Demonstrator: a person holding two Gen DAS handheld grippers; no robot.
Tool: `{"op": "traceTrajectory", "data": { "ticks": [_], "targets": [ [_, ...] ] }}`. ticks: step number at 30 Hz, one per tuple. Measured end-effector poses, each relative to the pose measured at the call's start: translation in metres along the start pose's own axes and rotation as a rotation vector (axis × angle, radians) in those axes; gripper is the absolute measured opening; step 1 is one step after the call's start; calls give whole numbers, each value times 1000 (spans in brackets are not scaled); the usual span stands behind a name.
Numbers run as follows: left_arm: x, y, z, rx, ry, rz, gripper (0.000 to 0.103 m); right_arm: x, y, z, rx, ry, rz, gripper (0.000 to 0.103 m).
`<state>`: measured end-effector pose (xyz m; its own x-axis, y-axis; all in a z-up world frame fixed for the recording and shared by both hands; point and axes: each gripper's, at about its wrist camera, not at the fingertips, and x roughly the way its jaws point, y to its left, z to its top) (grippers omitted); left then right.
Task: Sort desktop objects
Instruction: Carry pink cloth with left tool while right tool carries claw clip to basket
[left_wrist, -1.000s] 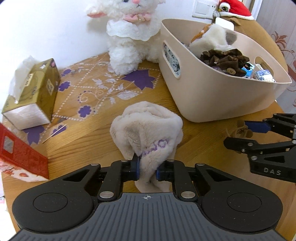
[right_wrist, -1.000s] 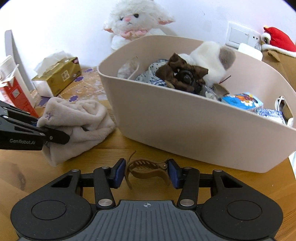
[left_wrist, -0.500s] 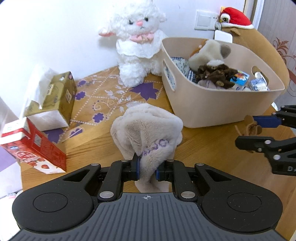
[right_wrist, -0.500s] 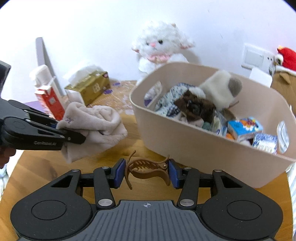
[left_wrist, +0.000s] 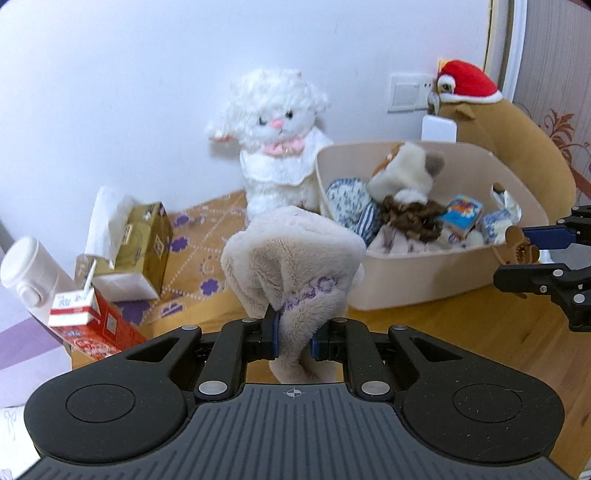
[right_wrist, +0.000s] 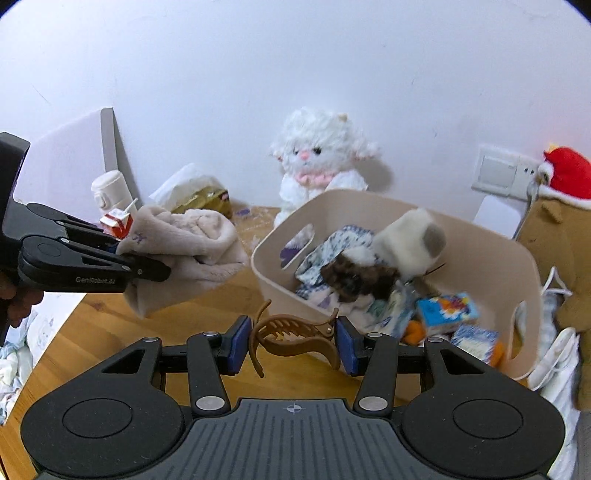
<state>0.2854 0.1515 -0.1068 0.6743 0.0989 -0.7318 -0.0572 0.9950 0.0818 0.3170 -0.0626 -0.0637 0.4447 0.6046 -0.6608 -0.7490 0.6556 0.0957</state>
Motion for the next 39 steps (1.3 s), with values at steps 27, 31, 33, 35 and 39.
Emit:
{"op": "traceTrajectory", "data": {
  "ticks": [27,31,33,35,39],
  "targets": [
    [19,-116,76,119,-67,-86,14,-36,-121,27,62,-110,-125,46],
    [31,-126,83,116,-62,-77,14,-32,-141,25,70,-103,-139,46],
    [37,-128,86,109,-59,-66,14,-28,-148,26,70,-99,-142,46],
    [44,-130,91,102,-52,-52,14,-24,-154,26,66,-95,-146,46],
    [59,-132,98,96,-33,-34,14,-10,-162,27,58,-76,-141,46]
  ]
}}
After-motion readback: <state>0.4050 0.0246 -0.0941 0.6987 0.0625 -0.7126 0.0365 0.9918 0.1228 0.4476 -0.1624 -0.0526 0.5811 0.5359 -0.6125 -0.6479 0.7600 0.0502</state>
